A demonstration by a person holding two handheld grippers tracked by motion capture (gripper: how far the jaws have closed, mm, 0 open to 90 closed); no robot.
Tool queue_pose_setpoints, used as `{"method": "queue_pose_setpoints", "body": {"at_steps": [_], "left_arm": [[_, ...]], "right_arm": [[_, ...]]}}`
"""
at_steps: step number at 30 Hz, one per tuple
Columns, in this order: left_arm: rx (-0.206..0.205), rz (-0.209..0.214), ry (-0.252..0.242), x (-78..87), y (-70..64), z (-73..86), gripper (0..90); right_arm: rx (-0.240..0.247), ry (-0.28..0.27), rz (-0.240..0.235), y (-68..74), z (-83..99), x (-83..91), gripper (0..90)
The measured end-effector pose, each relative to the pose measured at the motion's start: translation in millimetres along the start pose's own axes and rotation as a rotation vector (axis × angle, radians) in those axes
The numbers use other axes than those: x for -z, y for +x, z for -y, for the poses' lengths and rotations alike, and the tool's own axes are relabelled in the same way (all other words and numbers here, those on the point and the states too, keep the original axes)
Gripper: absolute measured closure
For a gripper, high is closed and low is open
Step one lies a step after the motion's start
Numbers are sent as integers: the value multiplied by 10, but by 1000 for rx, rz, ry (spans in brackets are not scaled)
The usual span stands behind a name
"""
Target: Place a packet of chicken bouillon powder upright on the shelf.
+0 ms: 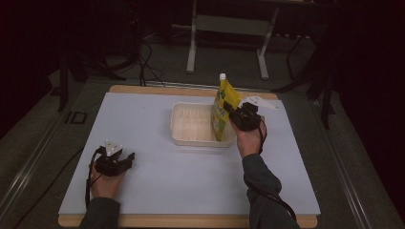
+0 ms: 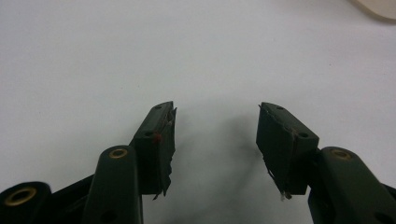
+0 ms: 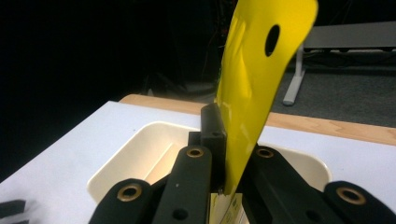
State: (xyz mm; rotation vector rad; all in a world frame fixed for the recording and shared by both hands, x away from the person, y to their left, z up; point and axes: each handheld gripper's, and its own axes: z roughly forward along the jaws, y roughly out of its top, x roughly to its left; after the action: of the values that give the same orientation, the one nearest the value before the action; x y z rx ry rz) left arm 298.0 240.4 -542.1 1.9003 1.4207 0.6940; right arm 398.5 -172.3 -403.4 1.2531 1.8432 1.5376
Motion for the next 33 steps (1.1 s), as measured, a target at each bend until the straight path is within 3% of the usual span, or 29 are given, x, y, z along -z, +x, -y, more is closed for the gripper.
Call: {"method": "queue_pose_setpoints", "body": {"at_steps": [11, 17, 26, 33], "left_arm": [[3, 1, -3, -1, -2, 0, 464], [-2, 2, -1, -1, 0, 0, 463], [-5, 0, 0, -1, -3, 0, 463], [-4, 1, -1, 0, -2, 0, 463]], "right_arm": [[-5, -14, 26, 28, 83, -109, 900], [-13, 7, 26, 39, 178, -176, 900], [72, 88, 40, 133, 272, -240, 900], [101, 137, 48, 188, 252, -261, 898]]}}
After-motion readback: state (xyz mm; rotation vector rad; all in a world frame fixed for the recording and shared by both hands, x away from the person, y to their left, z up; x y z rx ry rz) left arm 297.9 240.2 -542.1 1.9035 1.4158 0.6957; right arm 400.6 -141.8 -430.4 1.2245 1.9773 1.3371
